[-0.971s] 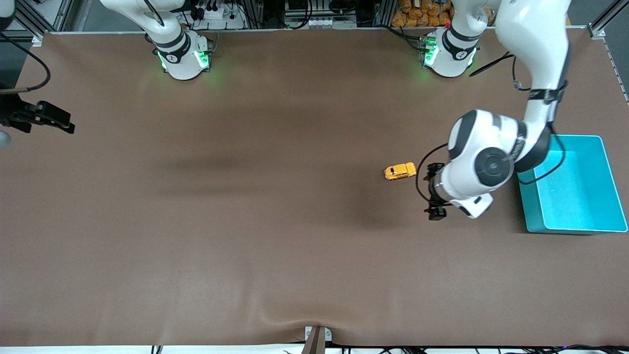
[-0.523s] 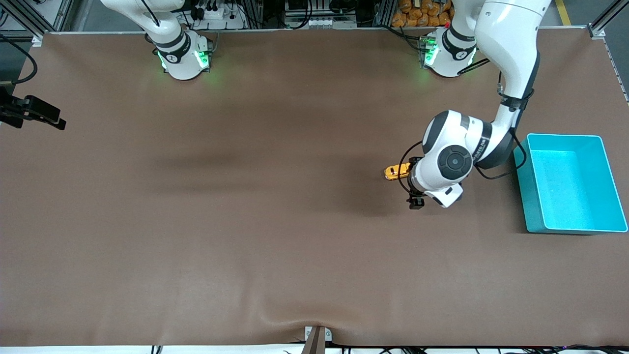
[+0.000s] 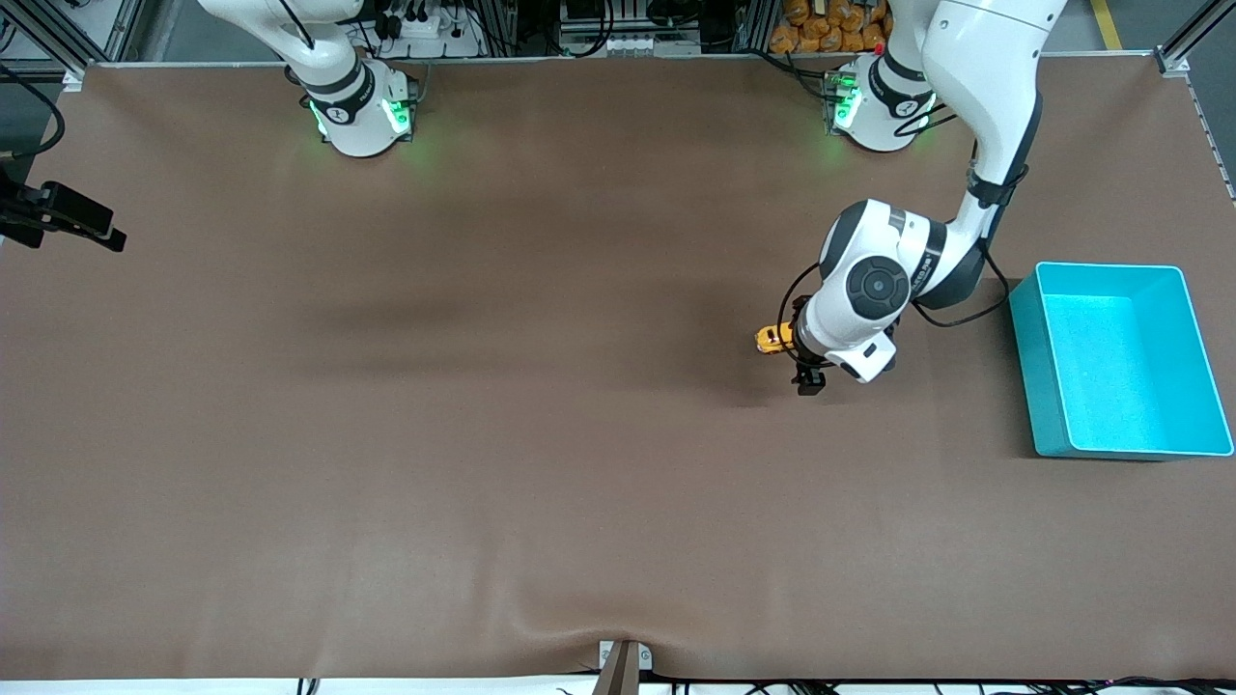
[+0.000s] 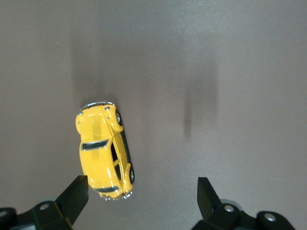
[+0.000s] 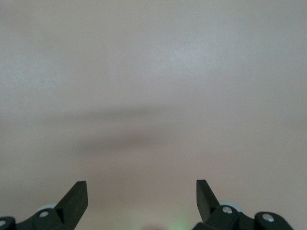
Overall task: Wind and store yellow beetle car
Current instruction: 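Close the left gripper on the yellow car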
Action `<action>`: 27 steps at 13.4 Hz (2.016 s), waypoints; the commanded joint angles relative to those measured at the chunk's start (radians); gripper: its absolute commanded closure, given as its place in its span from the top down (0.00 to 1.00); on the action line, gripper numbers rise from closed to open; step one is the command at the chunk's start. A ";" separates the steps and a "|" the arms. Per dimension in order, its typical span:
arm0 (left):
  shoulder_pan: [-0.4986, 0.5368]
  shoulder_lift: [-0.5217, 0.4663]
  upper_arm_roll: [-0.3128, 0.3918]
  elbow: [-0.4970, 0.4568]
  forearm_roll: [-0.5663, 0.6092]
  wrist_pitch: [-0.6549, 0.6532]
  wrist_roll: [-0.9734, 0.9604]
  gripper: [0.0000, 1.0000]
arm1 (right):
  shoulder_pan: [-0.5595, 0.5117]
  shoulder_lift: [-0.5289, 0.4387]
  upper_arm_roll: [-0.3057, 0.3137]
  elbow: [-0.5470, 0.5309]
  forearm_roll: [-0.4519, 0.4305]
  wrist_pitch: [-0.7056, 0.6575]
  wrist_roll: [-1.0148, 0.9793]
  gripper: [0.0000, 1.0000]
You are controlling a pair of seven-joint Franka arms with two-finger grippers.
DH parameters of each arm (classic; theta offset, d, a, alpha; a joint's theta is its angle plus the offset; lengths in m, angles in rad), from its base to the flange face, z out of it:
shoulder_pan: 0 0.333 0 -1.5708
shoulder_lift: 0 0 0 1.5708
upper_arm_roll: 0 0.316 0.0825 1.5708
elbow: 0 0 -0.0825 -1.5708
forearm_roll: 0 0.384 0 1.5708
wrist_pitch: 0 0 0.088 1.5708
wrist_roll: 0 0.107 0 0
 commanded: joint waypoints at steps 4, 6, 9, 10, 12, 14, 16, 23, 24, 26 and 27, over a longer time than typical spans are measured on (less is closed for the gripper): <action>-0.023 -0.054 -0.031 -0.118 -0.009 0.054 -0.017 1.00 | 0.019 -0.007 0.008 0.019 -0.002 -0.001 -0.001 1.00; -0.026 -0.051 -0.034 -0.125 -0.009 0.058 -0.017 1.00 | 0.019 -0.006 0.008 0.019 -0.003 0.001 -0.001 1.00; -0.026 -0.046 -0.034 -0.141 -0.009 0.089 -0.017 1.00 | 0.016 -0.004 0.008 0.024 -0.003 0.000 -0.001 1.00; -0.026 -0.045 -0.034 -0.150 -0.009 0.103 -0.017 1.00 | 0.017 -0.004 0.008 0.027 -0.003 0.000 -0.001 1.00; -0.026 -0.040 -0.034 -0.165 -0.008 0.126 -0.017 1.00 | 0.017 -0.004 0.008 0.038 0.000 0.001 0.001 1.00; -0.026 -0.040 -0.032 -0.178 -0.006 0.139 -0.018 1.00 | 0.016 -0.001 0.008 0.038 0.003 0.003 0.001 1.00; -0.023 -0.039 -0.032 -0.185 -0.005 0.149 -0.024 1.00 | 0.017 0.002 0.008 0.039 0.003 0.003 0.001 1.00; -0.016 -0.039 -0.032 -0.185 0.041 0.150 -0.031 0.68 | 0.012 0.003 0.007 0.038 -0.003 0.003 -0.001 1.00; -0.016 -0.039 -0.032 -0.185 0.041 0.149 -0.031 0.60 | 0.011 0.003 0.007 0.038 -0.003 0.001 -0.001 1.00; -0.016 -0.039 -0.032 -0.187 0.041 0.149 -0.037 0.48 | 0.009 0.005 0.007 0.038 -0.003 0.001 -0.001 1.00; -0.013 -0.039 -0.032 -0.187 0.041 0.149 -0.038 0.41 | 0.009 0.005 0.007 0.038 -0.003 0.001 -0.001 1.00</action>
